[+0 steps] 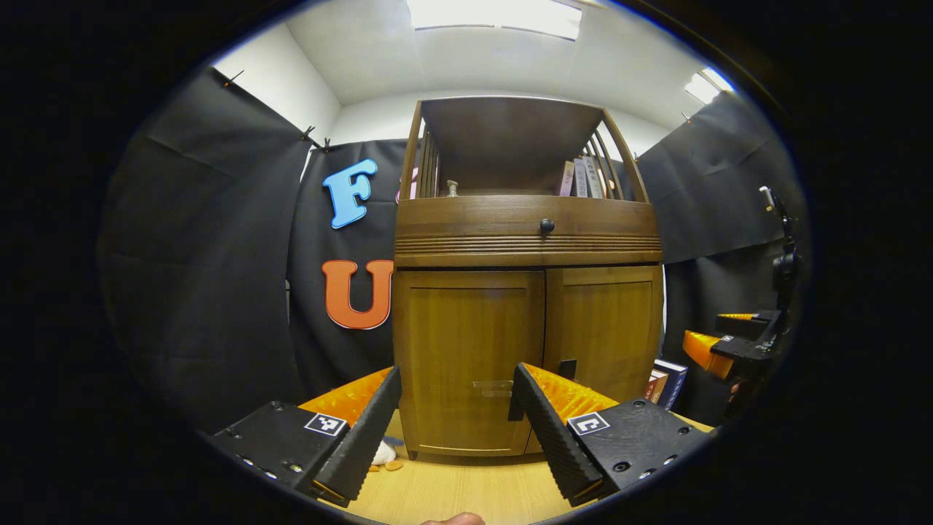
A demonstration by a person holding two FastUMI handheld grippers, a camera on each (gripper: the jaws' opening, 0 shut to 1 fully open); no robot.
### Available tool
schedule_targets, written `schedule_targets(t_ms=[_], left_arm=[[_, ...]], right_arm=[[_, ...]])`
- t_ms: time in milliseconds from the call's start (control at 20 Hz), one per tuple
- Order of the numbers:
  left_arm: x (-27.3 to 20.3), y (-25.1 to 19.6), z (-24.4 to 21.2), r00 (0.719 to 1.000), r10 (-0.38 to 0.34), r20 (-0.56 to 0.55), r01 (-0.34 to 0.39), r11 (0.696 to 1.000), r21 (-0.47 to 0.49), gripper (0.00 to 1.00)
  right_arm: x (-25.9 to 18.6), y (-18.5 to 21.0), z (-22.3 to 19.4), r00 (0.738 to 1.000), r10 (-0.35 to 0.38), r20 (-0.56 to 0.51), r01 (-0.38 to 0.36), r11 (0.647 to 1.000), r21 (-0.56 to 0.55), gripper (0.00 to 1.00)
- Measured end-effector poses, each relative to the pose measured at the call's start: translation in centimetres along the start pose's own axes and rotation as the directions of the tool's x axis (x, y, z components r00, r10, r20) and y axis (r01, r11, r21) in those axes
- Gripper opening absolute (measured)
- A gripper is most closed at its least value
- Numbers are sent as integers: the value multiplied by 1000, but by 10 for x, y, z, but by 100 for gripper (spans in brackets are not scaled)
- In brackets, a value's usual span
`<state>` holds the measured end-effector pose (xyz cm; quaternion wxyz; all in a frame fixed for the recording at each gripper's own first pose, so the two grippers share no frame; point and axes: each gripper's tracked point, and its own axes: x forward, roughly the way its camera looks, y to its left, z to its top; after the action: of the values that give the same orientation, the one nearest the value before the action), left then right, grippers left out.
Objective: Open the right door of the double-door shoe cabinet with the right hand, and open the left door with the left hand.
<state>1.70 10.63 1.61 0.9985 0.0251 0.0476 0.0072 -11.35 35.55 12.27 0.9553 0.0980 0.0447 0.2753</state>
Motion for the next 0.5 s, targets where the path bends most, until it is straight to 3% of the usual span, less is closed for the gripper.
schedule_targets(t_ms=[200, 500], left_arm=[[3, 17, -11, 1000, -2, -23, 1, 999, -49, 95], [0, 57, -16, 999, 31, -21, -32, 999, -37, 94]], right_arm=[[17, 40, -10, 999, -2, -32, 3, 1000, 10, 100], [51, 89, -18, 996, 24, -82, -26, 1000, -14, 100]])
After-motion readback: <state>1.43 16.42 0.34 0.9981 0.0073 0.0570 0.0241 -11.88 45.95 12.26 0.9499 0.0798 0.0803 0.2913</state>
